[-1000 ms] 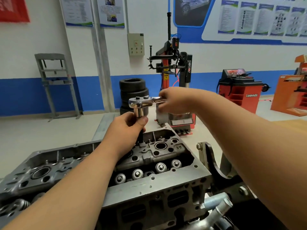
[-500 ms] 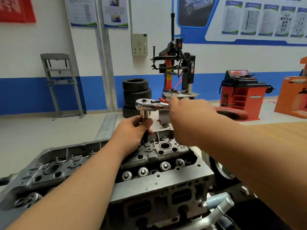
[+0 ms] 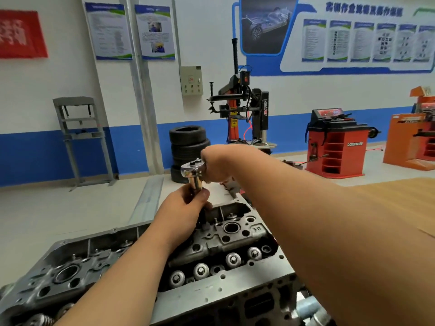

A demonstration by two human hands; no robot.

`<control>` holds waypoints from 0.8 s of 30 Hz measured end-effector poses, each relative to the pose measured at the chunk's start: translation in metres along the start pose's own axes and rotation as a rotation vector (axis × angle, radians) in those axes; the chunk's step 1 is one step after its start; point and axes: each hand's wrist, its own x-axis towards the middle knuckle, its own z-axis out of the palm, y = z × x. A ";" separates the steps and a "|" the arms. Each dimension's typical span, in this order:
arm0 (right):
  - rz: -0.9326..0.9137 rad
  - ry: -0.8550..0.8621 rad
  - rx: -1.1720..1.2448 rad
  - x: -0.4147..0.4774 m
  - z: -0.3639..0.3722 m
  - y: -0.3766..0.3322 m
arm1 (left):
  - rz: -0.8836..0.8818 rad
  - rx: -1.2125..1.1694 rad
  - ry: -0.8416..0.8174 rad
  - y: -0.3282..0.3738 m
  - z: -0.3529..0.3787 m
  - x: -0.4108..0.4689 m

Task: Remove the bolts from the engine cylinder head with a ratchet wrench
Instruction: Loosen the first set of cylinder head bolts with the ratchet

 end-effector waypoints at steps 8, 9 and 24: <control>0.152 0.127 -0.242 -0.076 0.004 0.005 | 0.027 0.072 -0.014 0.002 0.001 0.000; 0.172 0.151 -0.293 -0.091 0.005 0.001 | 0.027 0.065 -0.016 0.001 0.001 0.000; -0.032 0.149 -0.100 -0.032 0.013 0.007 | 0.052 0.070 0.047 0.004 -0.003 -0.002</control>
